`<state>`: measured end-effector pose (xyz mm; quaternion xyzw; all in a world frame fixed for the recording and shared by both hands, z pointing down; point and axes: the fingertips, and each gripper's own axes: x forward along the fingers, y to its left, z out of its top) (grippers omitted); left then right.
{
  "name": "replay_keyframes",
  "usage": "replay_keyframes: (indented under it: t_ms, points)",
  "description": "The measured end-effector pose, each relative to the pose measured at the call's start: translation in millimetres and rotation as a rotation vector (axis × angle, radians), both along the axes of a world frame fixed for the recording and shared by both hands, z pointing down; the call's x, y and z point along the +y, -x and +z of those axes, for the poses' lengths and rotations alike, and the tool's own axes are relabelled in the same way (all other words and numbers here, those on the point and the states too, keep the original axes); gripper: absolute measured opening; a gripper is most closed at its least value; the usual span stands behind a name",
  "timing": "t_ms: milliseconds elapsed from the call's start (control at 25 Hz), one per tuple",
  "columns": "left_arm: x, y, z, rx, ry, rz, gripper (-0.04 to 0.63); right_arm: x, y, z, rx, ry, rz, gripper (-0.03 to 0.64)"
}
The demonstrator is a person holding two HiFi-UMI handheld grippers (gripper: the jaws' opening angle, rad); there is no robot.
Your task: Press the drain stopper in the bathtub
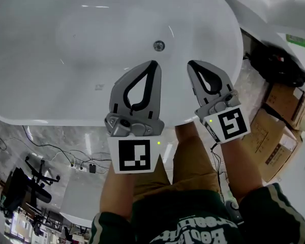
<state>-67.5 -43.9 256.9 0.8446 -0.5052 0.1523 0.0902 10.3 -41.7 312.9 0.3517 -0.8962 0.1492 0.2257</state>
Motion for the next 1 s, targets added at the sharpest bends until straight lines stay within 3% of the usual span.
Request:
replay_keyframes:
  t_ms: [200,600,1000]
  points:
    - [-8,3,42,-0.009,0.024,-0.041,0.009,-2,-3,54,0.046,0.046,-0.078,0.014]
    - [-18,-12,93,-0.041,0.023,-0.015,0.009,-8,7,149,0.115,0.095,-0.176,0.014]
    - [-32,3,113,-0.001,0.053,-0.121,0.009,-15,16,235,0.211,0.17,-0.216,0.014]
